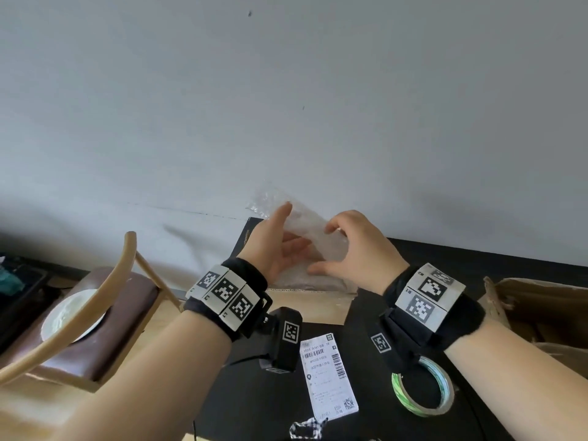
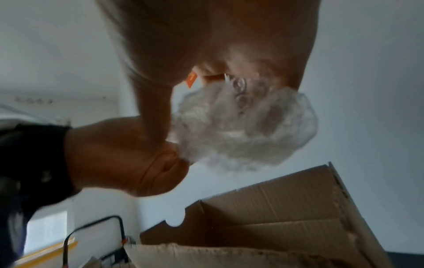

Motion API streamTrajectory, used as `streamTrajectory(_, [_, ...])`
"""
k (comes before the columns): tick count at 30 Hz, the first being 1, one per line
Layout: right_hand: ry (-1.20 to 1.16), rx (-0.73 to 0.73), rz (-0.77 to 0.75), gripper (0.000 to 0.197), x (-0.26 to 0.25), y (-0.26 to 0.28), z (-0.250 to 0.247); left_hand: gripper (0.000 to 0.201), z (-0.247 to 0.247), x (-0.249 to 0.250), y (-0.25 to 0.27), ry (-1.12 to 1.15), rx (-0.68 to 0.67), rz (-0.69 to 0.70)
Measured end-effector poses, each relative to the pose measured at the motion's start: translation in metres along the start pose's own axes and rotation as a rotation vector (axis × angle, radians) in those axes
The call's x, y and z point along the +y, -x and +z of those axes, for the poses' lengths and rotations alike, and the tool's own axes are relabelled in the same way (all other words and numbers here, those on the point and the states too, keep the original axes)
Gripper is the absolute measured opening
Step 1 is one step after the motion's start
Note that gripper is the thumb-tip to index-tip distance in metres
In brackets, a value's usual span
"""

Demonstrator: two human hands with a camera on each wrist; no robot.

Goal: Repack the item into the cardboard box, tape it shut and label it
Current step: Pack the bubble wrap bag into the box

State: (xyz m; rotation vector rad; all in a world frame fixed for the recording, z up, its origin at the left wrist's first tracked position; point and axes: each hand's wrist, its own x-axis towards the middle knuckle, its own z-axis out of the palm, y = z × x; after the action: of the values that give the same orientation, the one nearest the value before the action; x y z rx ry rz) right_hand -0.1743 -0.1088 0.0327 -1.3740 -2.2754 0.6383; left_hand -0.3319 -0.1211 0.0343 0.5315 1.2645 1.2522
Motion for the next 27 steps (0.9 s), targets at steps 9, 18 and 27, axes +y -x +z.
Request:
streamTrajectory(9, [0.492,-0.057,0.000,0.025,-0.015,-0.008,0.029,0.061,-0.049,-0.009,0.003,-0.536,0.305,0.403])
streamTrajectory(18, [0.478,-0.238,0.223,0.007,-0.022,-0.016,0.069,0.053,-0.061,-0.046,0.007,-1.649,-0.213,0.488])
streamTrajectory(27, [0.444,-0.458,0.282,0.039,0.003,-0.006,0.091,0.071,-0.066,-0.073,-0.010,-1.912,-0.335,0.292])
